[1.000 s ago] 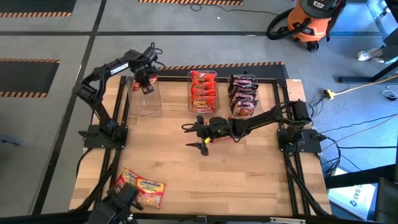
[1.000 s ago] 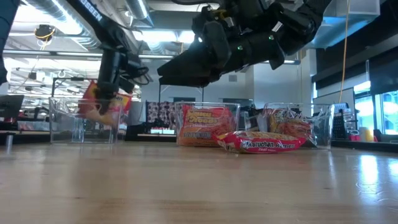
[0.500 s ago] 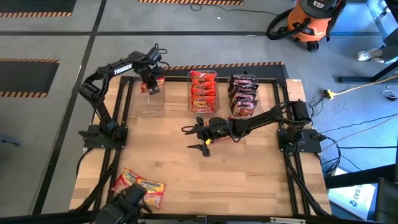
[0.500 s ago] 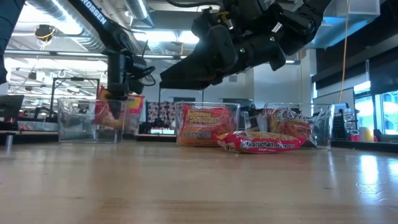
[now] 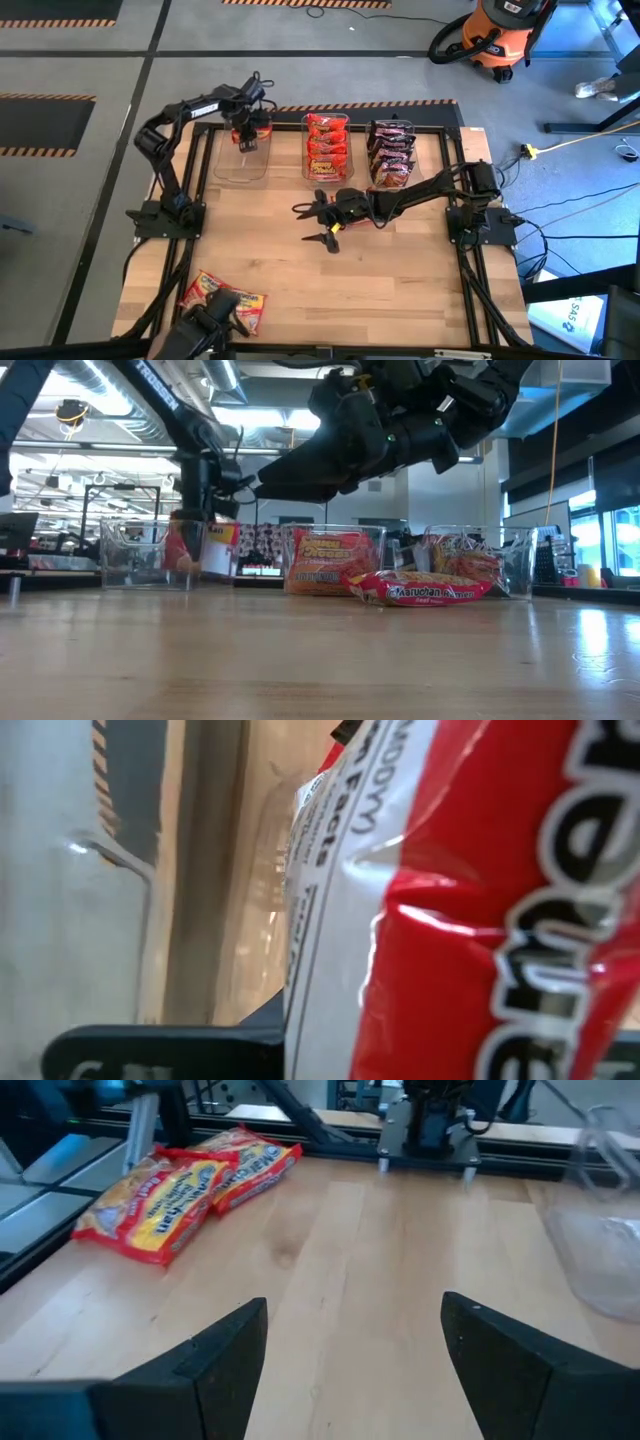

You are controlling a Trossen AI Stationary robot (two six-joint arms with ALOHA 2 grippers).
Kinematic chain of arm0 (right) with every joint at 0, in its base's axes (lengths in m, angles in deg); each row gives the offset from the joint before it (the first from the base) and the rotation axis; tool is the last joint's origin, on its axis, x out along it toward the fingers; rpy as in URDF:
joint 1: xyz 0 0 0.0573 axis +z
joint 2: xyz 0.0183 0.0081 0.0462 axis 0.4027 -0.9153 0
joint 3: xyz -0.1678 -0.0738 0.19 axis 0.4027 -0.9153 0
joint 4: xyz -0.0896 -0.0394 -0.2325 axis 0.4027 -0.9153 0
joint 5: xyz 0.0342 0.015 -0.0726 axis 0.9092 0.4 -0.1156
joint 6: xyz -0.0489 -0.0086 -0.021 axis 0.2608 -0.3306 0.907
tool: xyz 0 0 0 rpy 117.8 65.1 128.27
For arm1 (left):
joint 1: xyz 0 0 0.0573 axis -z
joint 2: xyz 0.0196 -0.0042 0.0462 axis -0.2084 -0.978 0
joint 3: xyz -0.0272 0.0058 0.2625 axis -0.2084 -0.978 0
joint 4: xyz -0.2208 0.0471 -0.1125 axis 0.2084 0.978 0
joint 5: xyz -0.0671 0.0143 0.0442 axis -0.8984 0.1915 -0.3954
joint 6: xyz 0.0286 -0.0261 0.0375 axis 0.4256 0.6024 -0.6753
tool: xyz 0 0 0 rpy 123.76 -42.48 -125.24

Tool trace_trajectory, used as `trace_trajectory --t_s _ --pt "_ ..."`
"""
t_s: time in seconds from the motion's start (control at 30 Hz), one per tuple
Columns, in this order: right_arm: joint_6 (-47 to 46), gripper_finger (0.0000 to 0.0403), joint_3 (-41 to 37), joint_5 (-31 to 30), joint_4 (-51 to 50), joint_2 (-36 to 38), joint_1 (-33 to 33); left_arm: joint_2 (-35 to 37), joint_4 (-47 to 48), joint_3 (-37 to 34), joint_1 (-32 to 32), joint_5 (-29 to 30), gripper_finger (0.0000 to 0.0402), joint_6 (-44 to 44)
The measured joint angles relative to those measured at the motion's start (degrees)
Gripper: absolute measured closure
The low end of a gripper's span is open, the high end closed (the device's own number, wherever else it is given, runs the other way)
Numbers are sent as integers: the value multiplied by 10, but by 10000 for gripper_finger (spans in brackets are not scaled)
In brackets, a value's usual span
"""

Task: Sort Maruchan noodles
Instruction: Put the red noodle pack into the left transparent bin

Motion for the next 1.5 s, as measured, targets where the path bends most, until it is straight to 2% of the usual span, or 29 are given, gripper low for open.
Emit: trace_trajectory --t_s 0.33,0.53,0.7,0.87,1.2,1.5 --pt "-27 125 0 5 2 0 4 -28 -33 0 -2 32 335 9" --pt "-27 125 0 1 10 0 3 -25 -34 0 -2 28 289 11" --pt "-40 125 0 1 21 0 3 -25 -32 0 -2 58 261 4" --pt "-40 125 0 -1 22 0 3 -25 -49 0 6 109 260 0" --pt "-41 125 0 11 34 0 3 10 -46 0 8 106 260 -1" --pt "-39 125 0 11 35 0 3 36 -87 0 -7 104 258 13"
